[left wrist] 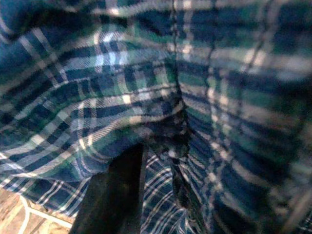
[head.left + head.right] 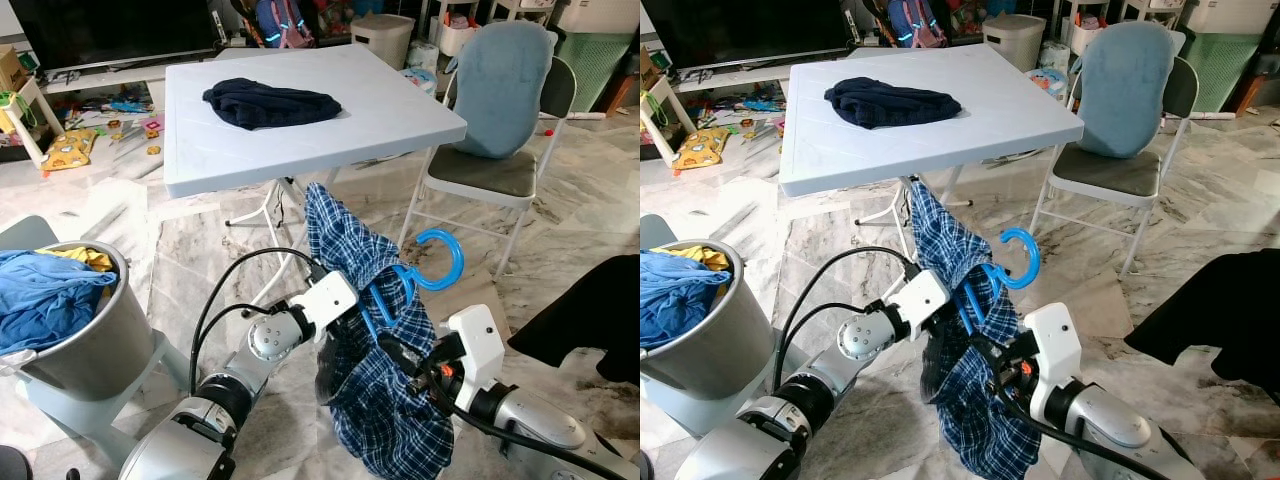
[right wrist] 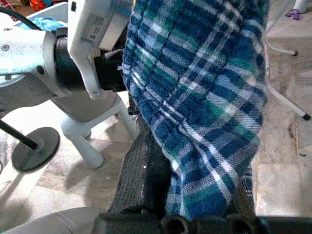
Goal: Hang hanger
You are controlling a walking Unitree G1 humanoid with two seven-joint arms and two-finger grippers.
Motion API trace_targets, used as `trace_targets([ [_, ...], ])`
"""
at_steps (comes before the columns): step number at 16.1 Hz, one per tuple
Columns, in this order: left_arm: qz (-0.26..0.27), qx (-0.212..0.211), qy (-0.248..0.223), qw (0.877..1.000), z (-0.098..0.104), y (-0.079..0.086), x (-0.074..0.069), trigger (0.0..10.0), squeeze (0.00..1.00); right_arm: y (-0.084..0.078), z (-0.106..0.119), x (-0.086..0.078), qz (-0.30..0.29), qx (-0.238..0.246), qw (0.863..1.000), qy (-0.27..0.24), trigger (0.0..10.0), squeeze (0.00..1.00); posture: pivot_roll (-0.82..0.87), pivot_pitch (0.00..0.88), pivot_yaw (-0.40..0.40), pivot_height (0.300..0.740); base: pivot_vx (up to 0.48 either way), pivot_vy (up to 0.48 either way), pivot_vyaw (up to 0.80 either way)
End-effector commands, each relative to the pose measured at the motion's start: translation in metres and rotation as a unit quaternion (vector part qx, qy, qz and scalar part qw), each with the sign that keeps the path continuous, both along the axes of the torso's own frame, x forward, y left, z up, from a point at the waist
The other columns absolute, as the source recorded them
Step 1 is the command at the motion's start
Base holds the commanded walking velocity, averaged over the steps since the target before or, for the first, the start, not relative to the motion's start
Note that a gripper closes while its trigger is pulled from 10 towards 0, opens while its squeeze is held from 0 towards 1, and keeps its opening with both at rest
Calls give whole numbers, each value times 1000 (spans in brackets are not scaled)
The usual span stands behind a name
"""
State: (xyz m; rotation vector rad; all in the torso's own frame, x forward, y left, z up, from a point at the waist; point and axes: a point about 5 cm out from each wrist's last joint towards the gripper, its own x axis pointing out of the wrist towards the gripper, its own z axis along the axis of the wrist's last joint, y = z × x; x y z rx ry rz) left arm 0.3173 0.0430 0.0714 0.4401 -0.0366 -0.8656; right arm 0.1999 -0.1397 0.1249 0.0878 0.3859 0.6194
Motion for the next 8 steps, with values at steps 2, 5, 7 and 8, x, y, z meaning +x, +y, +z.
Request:
trace_targets([
  [2,-4,-7,-3,1000,6,-1,4,0,0,-1,-4,1,-3,-16,1000,-5,10000,0,-16,0,6,740,0,0,0],
  [5,-3,-16,-3,1000,10,-4,6,0,0,-2,-8,0,-2,-31,1000,-4,10000,0,-17,0,8,740,0,0,0],
  [7,-2,-22,0,1000,10,-3,6,0,0,-6,-14,1,-10,-58,998,-4,10000,0,-16,0,10,740,0,0,0],
  [8,-1,-24,0,1000,10,-2,6,0,0,-9,-16,2,-16,-76,997,-8,10000,0,-16,0,10,740,0,0,0],
])
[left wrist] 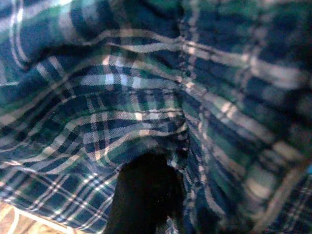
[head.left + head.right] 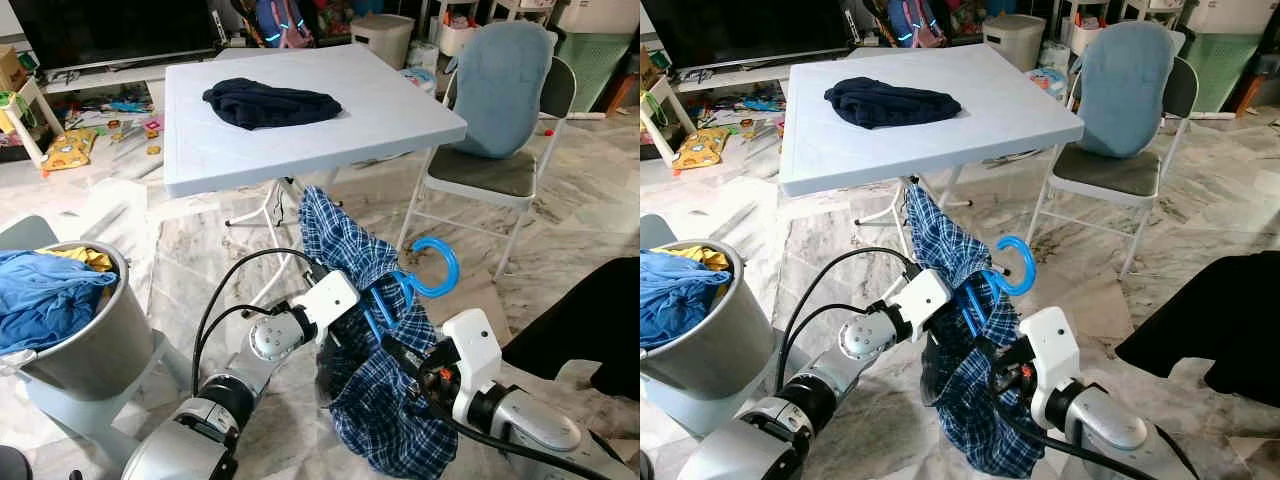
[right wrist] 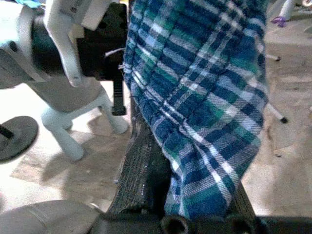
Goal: Hang hanger
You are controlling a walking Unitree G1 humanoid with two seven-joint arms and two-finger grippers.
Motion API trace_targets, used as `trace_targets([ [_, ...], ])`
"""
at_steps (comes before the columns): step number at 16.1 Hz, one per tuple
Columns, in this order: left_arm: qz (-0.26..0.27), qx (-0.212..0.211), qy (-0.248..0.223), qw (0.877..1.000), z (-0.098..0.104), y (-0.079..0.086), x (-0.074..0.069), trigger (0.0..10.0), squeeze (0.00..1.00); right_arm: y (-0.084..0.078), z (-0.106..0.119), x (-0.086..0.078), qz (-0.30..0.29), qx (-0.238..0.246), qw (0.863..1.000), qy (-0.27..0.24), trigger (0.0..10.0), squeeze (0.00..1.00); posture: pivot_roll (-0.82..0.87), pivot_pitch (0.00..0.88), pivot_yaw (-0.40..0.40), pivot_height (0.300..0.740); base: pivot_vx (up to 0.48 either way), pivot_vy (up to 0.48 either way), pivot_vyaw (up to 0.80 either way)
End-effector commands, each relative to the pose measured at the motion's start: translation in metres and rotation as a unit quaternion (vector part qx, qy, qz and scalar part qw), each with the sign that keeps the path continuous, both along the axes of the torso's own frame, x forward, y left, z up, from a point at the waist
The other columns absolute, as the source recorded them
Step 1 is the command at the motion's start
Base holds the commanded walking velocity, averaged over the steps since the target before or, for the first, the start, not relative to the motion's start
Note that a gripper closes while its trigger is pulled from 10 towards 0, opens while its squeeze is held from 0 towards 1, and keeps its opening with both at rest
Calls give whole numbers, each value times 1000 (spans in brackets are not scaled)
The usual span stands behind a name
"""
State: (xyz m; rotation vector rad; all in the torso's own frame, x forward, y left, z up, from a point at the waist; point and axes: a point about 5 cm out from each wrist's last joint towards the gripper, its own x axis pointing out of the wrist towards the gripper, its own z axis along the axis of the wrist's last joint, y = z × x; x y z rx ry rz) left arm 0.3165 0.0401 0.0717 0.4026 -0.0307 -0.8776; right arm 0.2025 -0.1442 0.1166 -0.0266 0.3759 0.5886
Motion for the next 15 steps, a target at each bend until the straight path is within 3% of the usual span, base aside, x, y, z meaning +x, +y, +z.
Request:
trace_targets([
  [1,4,-9,-11,1000,10,1,7,0,0,-8,-10,0,-15,-41,999,10,10000,0,-16,0,10,740,0,0,0],
  [3,4,-9,-12,1000,11,2,8,0,0,-22,-24,0,-20,-119,993,15,10000,0,-14,0,9,740,0,0,0],
  [5,1,-9,-15,1000,12,1,8,0,0,-33,-28,0,-28,-149,988,18,10000,0,-16,0,9,740,0,0,0],
  [7,-4,-6,-14,1000,11,0,7,0,0,-36,-29,2,-38,-159,986,12,10000,0,-16,0,9,740,0,0,0],
  [10,-22,16,5,1000,1,-1,1,0,0,-30,-24,12,-68,-137,988,-23,10000,0,-17,0,11,740,0,0,0],
  [13,-32,16,3,999,4,3,3,0,0,-38,-30,9,-58,-186,980,-23,10000,0,-14,0,10,740,0,0,0],
  [15,2,24,-10,1000,12,15,14,0,0,-54,-35,-1,-37,-235,971,-8,10000,0,-13,0,8,740,0,0,0],
])
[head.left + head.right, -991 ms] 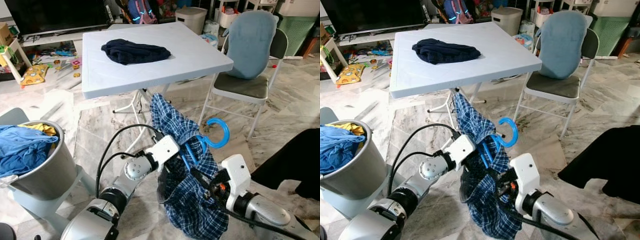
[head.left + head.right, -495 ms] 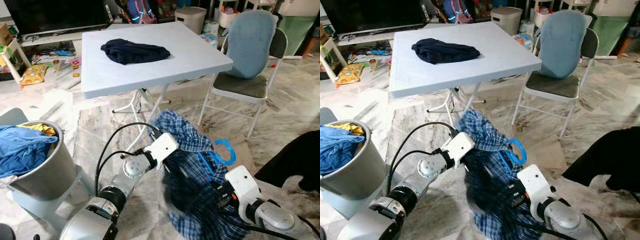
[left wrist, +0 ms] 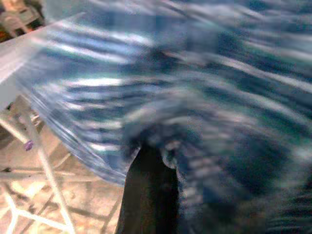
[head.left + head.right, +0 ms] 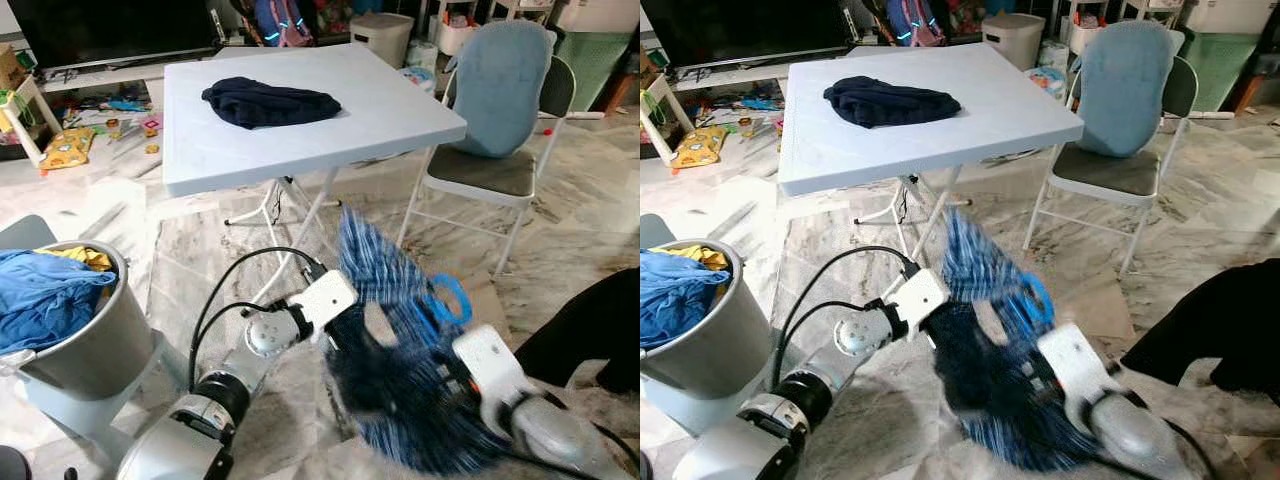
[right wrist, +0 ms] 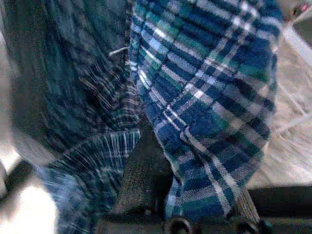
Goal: Hang hanger
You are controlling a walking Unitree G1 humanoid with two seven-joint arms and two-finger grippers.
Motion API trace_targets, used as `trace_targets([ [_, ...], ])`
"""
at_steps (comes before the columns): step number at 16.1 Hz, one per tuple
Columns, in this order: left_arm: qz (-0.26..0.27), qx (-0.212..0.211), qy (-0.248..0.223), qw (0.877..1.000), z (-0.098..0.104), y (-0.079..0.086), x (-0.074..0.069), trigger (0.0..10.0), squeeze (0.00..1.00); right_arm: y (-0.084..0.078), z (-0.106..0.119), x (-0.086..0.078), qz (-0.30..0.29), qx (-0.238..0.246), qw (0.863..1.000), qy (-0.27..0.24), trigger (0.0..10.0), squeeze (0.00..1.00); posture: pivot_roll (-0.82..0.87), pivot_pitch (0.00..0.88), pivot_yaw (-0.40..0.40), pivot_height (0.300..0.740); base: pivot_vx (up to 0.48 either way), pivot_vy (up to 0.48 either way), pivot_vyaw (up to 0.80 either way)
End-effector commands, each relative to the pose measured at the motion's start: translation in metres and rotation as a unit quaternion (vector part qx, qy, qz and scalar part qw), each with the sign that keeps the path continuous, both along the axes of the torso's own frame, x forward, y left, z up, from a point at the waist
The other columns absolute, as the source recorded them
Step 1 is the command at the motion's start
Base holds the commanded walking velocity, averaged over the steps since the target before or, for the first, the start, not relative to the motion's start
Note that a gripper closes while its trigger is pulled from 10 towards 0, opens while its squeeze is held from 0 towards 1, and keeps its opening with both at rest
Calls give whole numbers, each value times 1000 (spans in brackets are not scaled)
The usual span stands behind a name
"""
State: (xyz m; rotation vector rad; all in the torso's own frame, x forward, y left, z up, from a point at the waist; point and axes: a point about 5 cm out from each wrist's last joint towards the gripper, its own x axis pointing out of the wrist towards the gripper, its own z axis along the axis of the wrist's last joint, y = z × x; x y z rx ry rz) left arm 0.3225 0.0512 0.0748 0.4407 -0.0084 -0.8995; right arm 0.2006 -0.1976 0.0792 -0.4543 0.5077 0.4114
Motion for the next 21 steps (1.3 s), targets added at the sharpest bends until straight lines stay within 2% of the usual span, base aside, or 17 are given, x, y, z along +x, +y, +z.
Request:
trace_targets([
  [1,27,1,-18,999,12,8,12,0,0,-8,2,-4,19,-32,999,4,10000,0,-13,0,5,740,0,0,0],
  [5,57,-12,-26,998,26,14,24,0,0,-47,1,-25,79,-156,983,61,10000,0,-17,0,4,740,0,0,0],
  [8,52,6,-21,998,23,15,24,0,0,-61,4,-41,105,-176,974,91,10000,0,-17,0,6,740,0,0,0],
  [9,55,16,-11,998,19,19,23,0,0,-60,14,-47,121,-152,977,83,10000,0,-19,0,10,740,0,0,0],
  [11,56,18,-8,998,17,20,23,0,0,-62,20,-50,121,-142,979,76,10000,0,-21,0,8,740,0,0,0],
  [12,51,25,-1,998,15,22,22,0,0,-74,34,-58,114,-127,982,75,10000,0,-26,0,8,740,0,0,0],
  [15,48,35,11,998,10,23,20,0,0,-82,60,-71,123,-81,987,63,10000,0,-38,0,12,740,0,0,0],
  [17,44,35,14,998,9,21,19,0,0,-78,74,-77,140,-41,987,65,10000,0,-40,0,16,740,0,0,0],
  [21,44,38,15,998,10,21,20,0,0,-70,91,-89,184,-6,981,63,10000,0,-37,0,18,740,0,0,0],
])
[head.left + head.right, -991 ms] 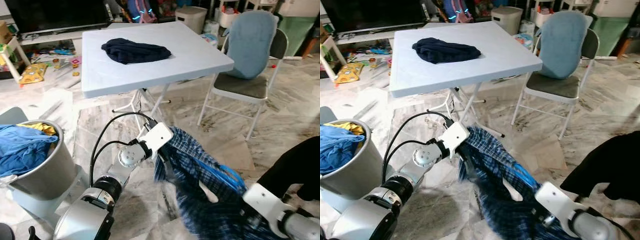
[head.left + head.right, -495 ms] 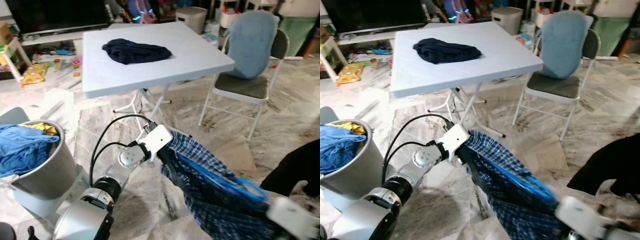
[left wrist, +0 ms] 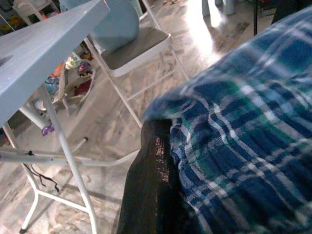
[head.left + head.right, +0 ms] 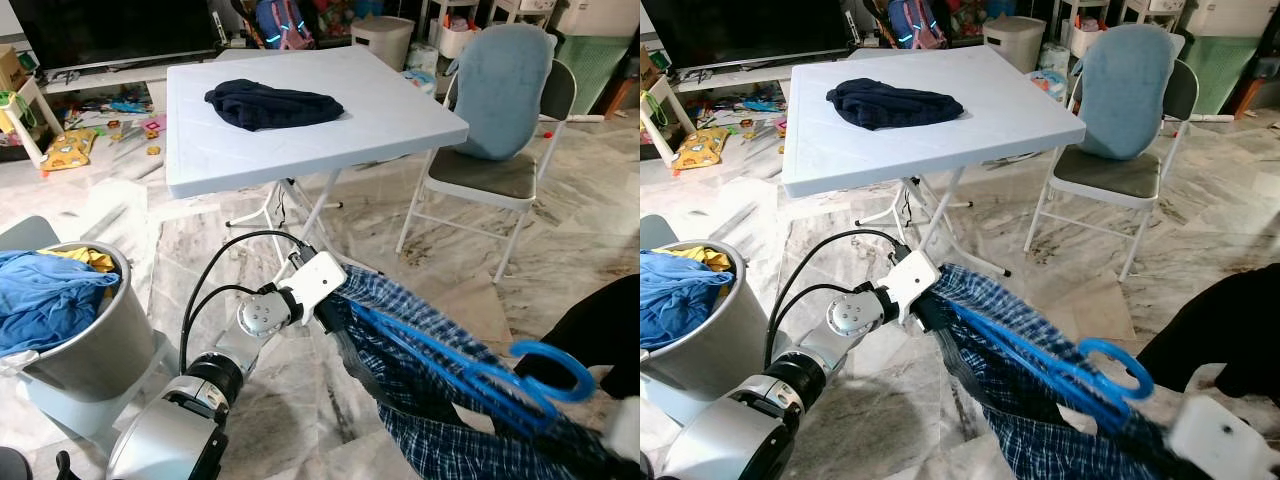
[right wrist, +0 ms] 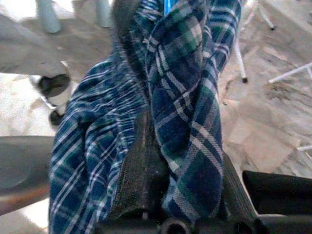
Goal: Hang hanger
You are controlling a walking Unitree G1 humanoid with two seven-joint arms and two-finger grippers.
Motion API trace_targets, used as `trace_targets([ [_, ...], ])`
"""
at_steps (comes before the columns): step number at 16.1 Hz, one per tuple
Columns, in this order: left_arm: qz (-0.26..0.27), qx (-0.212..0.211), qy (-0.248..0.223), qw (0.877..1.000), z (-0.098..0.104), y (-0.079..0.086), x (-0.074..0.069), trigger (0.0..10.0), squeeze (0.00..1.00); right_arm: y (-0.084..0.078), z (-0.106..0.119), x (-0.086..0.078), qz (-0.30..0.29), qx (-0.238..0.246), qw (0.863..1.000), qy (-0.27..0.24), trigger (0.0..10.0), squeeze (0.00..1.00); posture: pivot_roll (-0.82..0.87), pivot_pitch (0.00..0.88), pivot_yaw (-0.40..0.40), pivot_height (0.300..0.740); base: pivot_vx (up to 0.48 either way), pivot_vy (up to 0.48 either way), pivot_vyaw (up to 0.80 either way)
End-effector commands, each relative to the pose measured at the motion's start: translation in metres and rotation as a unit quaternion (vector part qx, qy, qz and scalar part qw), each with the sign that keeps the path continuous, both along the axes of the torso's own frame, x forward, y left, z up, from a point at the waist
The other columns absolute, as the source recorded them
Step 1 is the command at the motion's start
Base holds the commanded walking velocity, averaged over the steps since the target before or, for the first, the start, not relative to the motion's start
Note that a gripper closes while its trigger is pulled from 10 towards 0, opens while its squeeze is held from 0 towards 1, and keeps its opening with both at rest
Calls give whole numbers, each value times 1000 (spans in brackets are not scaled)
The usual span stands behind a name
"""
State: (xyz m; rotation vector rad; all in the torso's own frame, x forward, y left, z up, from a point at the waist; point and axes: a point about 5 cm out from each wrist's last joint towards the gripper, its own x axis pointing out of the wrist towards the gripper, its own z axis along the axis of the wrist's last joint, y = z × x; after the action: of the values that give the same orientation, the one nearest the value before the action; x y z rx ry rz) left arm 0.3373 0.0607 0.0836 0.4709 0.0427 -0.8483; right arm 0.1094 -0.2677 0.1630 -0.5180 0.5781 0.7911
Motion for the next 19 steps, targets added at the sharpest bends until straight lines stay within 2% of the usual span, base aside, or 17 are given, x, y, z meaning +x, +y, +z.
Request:
trace_targets([
  [1,21,16,11,1000,1,14,6,0,0,1,11,-4,28,-1,1000,0,10000,0,-38,0,18,740,0,0,0],
  [2,24,15,16,999,0,15,7,0,0,2,12,-7,37,-4,999,5,10000,0,-38,0,18,740,0,0,0],
  [4,22,16,20,999,-2,14,6,0,0,6,23,-9,48,35,998,-6,10000,0,-42,0,20,740,0,0,0],
  [7,6,14,30,999,-7,7,0,0,0,8,39,-1,36,88,994,-55,10000,0,-43,0,22,740,0,0,0],
  [9,-6,16,33,999,-12,3,-5,0,0,13,48,7,14,150,983,-103,10000,0,-42,0,22,740,0,0,0],
  [10,1,17,33,999,-13,3,-6,0,0,14,49,9,7,163,980,-115,10000,0,-42,0,21,740,0,0,0],
  [12,-5,16,38,999,-19,1,-11,0,0,23,59,25,-16,206,961,-183,10000,0,-44,0,17,740,0,0,0],
  [13,-9,15,39,999,-20,-1,-13,0,0,23,61,31,-30,210,956,-202,10000,0,-45,0,15,740,0,0,0],
  [15,-13,9,41,999,-21,-4,-15,0,0,21,56,42,-56,187,957,-216,10000,0,-46,0,15,740,0,0,0],
  [16,-9,5,35,999,-23,-6,-17,0,0,21,36,55,-78,140,969,-189,10000,0,-49,0,15,740,0,0,0],
  [17,-20,16,27,999,-25,-6,-20,0,0,21,26,59,-73,110,976,-174,10000,0,-47,0,14,740,0,0,0],
  [19,-35,29,26,999,-29,-6,-24,0,0,27,19,71,-68,106,977,-170,10000,0,-40,0,10,740,0,0,0],
])
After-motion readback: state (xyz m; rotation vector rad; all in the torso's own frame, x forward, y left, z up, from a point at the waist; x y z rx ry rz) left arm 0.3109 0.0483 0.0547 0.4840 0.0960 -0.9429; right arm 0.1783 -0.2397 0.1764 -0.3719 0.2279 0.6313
